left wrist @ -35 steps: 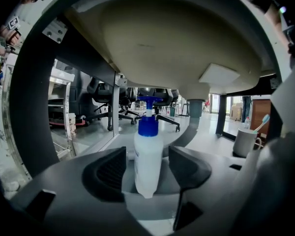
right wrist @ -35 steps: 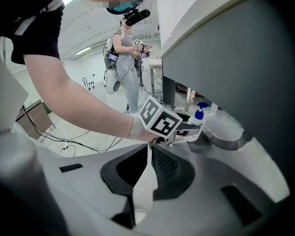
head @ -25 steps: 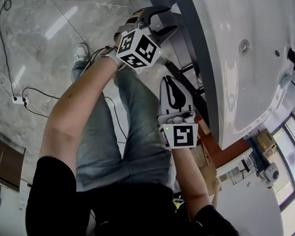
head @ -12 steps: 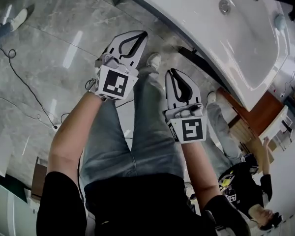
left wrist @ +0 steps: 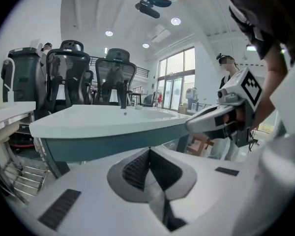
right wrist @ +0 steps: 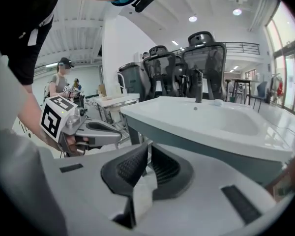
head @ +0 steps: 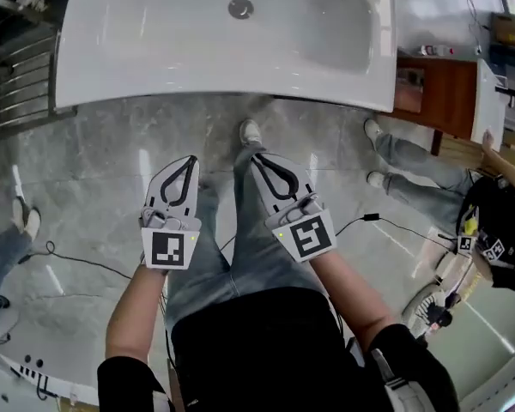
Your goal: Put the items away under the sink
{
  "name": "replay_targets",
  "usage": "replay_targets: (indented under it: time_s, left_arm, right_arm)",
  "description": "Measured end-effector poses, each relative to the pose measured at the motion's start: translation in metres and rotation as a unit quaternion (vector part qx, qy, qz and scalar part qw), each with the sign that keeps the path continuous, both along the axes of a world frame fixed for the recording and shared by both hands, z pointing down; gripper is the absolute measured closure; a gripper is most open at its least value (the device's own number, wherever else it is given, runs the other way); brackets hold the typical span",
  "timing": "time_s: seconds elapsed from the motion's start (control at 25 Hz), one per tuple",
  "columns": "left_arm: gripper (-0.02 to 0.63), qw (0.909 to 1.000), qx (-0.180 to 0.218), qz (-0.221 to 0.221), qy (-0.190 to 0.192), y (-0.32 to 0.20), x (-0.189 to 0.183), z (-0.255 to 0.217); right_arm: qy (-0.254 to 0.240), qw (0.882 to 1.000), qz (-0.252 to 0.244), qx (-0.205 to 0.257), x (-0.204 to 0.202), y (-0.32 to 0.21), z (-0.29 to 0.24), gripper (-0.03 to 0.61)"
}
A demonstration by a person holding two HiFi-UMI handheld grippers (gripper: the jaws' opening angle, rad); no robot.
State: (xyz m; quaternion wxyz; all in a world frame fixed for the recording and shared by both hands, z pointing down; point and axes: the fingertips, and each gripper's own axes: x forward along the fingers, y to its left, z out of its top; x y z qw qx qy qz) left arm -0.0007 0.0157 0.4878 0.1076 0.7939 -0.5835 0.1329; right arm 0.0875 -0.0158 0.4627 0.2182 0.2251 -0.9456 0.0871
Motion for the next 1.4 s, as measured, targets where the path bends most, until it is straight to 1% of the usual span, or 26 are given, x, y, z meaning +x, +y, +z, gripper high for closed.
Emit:
replay_targets:
  time_s: [0.12, 0.16, 0.28, 0.36, 0.48, 0.64, 0.8, 0.92, 1.0, 1.16, 1.28, 1.4]
  left_arm:
    - [0.591, 0.9976, -0.005, -0.041, 0.055, -0.013, 0.009, -0.035]
    - [0.591, 0.9968, -0.009, -0.047, 0.064, -0.015, 0.013, -0.045]
    - [0.591, 0.9968, -0.034, -0.031, 0.065, -0.015, 0.028, -0.068]
    - [0.591, 0.9966, -0.044, -0.013, 0.069, -0.017, 0.040, -0.086]
    - [0.591, 0.9963, -0.040, 0.002, 0.076, -0.028, 0.053, -0.116]
    - [0.591, 0.9963, -0.033, 0.008, 0.078, -0.037, 0.064, -0.149]
    - [0.591, 0.9961, -0.039, 0.025, 0.076, -0.042, 0.075, -0.180]
    - [0.591, 0.9963, -0.027, 0.031, 0.076, -0.050, 0.081, -0.207]
    - [0.591, 0.9964, -0.019, 0.030, 0.077, -0.057, 0.081, -0.223]
    - [0.591, 0.9966, -0.006, 0.028, 0.078, -0.065, 0.086, -0.253]
    - [0.591, 0.9970, -0.001, 0.023, 0.074, -0.069, 0.084, -0.267]
    - [0.591, 0.9971, 0.001, 0.021, 0.073, -0.073, 0.083, -0.275]
  right_arm:
    - [-0.006, 0.999, 0.036, -0.005, 0.030, -0.009, -0.028, 0.535]
    - [-0.009, 0.999, 0.048, -0.004, 0.040, -0.011, -0.038, 0.535]
    - [-0.017, 0.997, 0.079, -0.006, 0.067, -0.013, -0.068, 0.535]
    - [-0.030, 0.993, 0.109, -0.026, 0.085, -0.015, -0.083, 0.535]
    - [-0.058, 0.987, 0.139, -0.049, 0.102, -0.025, -0.107, 0.535]
    - [-0.087, 0.982, 0.157, -0.052, 0.123, -0.038, -0.143, 0.535]
    - [-0.101, 0.982, 0.156, -0.041, 0.135, -0.042, -0.178, 0.535]
    - [-0.096, 0.984, 0.148, -0.019, 0.142, -0.045, -0.198, 0.535]
    - [-0.092, 0.985, 0.144, -0.007, 0.144, -0.049, -0.208, 0.535]
    - [-0.095, 0.986, 0.134, 0.000, 0.147, -0.053, -0.225, 0.535]
    - [-0.101, 0.986, 0.129, 0.002, 0.146, -0.056, -0.237, 0.535]
    - [-0.104, 0.986, 0.127, 0.013, 0.144, -0.058, -0.247, 0.535]
